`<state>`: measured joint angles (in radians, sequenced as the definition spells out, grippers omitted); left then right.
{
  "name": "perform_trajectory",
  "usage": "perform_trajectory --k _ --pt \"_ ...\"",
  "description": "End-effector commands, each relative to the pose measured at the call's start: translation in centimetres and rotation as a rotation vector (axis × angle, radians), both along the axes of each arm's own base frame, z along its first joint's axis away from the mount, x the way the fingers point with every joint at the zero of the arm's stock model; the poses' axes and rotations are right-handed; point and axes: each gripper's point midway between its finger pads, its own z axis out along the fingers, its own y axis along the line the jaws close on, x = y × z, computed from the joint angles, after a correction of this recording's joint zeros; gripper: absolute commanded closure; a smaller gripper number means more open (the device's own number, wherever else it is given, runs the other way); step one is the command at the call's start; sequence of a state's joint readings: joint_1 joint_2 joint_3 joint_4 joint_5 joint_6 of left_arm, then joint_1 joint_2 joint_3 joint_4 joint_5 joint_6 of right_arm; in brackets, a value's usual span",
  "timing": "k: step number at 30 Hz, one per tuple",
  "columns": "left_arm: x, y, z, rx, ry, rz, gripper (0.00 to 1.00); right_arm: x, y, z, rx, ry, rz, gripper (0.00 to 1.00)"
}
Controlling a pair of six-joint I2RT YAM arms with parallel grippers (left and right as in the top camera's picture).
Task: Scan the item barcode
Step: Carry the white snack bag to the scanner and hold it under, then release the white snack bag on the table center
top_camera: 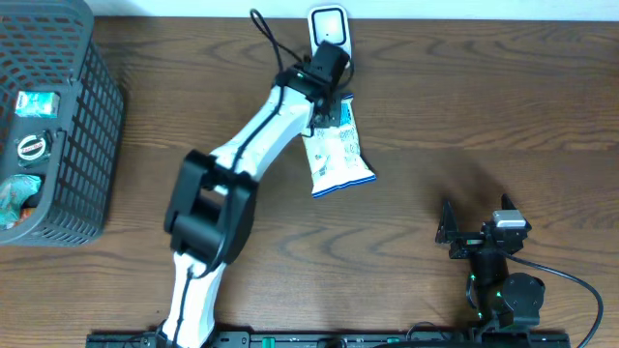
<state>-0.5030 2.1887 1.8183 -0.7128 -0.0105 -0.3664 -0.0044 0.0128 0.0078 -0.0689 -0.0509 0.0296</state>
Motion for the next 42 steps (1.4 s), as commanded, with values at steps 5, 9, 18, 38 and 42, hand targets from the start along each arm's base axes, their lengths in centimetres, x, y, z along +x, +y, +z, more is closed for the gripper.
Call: perform_trajectory --k 5,9,18,38,42 --pt "-5.7 -6.1 4.1 -0.254 0.144 -0.123 0.84 0.0 -0.3 -0.1 -0.001 0.002 -0.012 0.01" --pt "-8.6 -6.9 -0.5 -0.11 0.183 -0.154 0.85 0.0 -0.3 -0.1 -0.001 0.002 -0.012 0.01" --pt "-12.0 -5.8 -7.2 0.027 0.305 -0.153 0.84 0.0 -0.3 -0.1 -0.001 0.001 -0.012 0.01" --pt "-4.5 -3.6 6.9 0.049 -0.176 -0.151 0.57 0.0 -0.3 -0.1 -0.001 0.002 -0.012 0.01" --pt "-3.6 -3.6 2.2 0.058 -0.106 -0.078 0.57 0.0 -0.3 -0.1 -0.001 0.002 -0.012 0.01"
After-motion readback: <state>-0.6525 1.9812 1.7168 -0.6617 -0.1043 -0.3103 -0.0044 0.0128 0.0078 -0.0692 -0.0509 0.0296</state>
